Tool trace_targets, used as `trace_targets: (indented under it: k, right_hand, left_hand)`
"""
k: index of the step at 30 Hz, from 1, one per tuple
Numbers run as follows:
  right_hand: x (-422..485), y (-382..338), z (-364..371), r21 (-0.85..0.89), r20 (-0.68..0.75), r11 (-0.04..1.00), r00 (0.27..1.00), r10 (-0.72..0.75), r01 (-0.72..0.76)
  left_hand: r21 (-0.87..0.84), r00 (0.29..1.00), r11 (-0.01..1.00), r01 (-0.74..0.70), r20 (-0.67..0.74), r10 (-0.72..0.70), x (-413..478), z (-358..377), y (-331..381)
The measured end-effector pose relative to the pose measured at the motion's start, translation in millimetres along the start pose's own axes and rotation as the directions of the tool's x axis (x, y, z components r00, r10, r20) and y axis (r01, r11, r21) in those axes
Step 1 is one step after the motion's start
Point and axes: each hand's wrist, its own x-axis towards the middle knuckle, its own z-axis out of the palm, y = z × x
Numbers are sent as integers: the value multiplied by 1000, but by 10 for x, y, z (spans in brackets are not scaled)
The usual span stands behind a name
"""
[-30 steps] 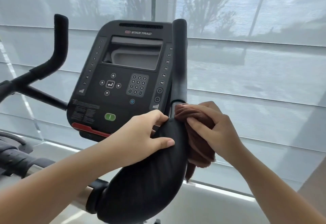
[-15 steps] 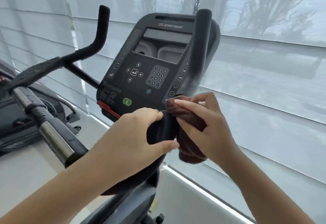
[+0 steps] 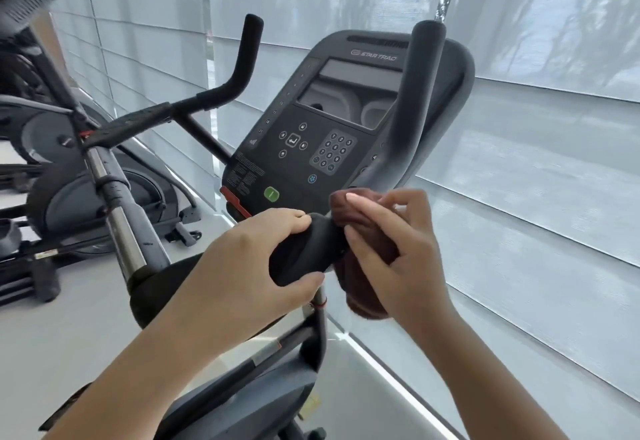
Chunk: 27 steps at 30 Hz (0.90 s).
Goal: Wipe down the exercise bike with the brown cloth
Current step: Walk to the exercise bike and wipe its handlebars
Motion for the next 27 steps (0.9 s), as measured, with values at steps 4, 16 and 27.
trace_targets:
  k: [4,16,27]
  right_hand:
    - [-42,-6,-71,49,60,997,997,-58,55]
    - [-16,-116,-132,-13,130,1000,992,1,0]
    - [956,104,-270,-533,318,841,944,93,97]
  left_hand:
    - [-13,1000,1000,-11,-20,11,-13,15,-25]
    - [24,999,999,-32,-4,33,-20,1,-72]
    - [124,973,971,-203,137,186,-7,-90,-205]
